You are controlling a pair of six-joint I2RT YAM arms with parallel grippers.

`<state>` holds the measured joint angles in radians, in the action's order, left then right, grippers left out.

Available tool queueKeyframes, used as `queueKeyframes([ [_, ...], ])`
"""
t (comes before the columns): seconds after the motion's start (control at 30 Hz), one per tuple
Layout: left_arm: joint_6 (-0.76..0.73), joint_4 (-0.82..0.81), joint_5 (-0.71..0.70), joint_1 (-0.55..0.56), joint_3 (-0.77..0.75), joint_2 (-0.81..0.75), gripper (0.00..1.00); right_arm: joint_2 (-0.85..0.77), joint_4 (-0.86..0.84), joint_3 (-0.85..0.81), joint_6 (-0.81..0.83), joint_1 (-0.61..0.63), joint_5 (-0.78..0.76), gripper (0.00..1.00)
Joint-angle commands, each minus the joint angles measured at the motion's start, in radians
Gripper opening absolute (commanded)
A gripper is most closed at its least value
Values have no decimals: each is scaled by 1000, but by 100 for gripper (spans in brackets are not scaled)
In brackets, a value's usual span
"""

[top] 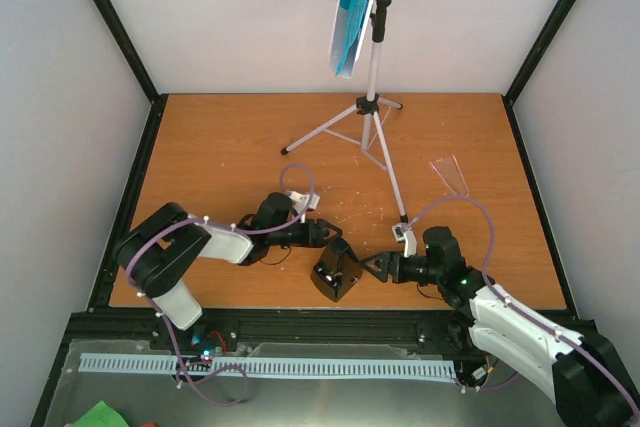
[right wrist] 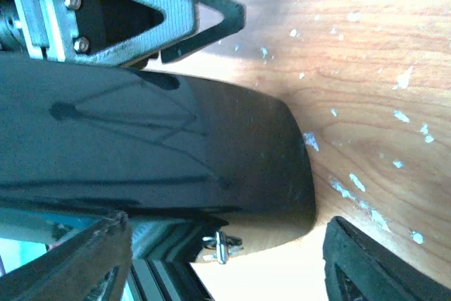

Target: Pack up the instrument practice props

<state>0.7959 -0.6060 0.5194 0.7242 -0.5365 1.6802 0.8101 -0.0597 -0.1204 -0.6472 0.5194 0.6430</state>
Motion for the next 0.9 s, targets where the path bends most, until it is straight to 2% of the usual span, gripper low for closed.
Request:
queueKeyframes([
  [0.0, -34, -5, -35, -68, 66, -126, 63, -109, 56, -11, 9, 10, -92, 77],
  [0.13, -110, 194, -107, -120, 69, -339, 80, -192, 91, -29, 45, 10, -108, 92],
  [0.23, -176, 358, -95, -162, 12, -484, 98, -252, 82, -45, 76, 13, -83, 100],
  [0.33, -232, 544, -18, -228, -109, -580, 100, -313, 80, -85, 139, 38, -106, 100],
  [0.43, -338, 773, 23, -291, -305, -614, 100, -342, 71, -138, 216, 89, -171, 100],
  [0.53, -411, 979, -140, -360, -515, -636, 99, -329, 51, -193, 286, 165, -265, 100],
  [0.63, -490, 982, -269, -407, -587, -688, 100, -284, 30, -248, 346, 231, -321, 100],
  [0.7, -539, 952, -297, -417, -582, -716, 99, -252, 18, -281, 379, 274, -339, 100],
  [0.8, -613, 915, -319, -417, -541, -740, 100, -205, 3, -311, 472, 357, -384, 100],
  [0.87, -665, 848, -342, -417, -462, -766, 100, -163, 8, -332, 536, 409, -433, 100],
])
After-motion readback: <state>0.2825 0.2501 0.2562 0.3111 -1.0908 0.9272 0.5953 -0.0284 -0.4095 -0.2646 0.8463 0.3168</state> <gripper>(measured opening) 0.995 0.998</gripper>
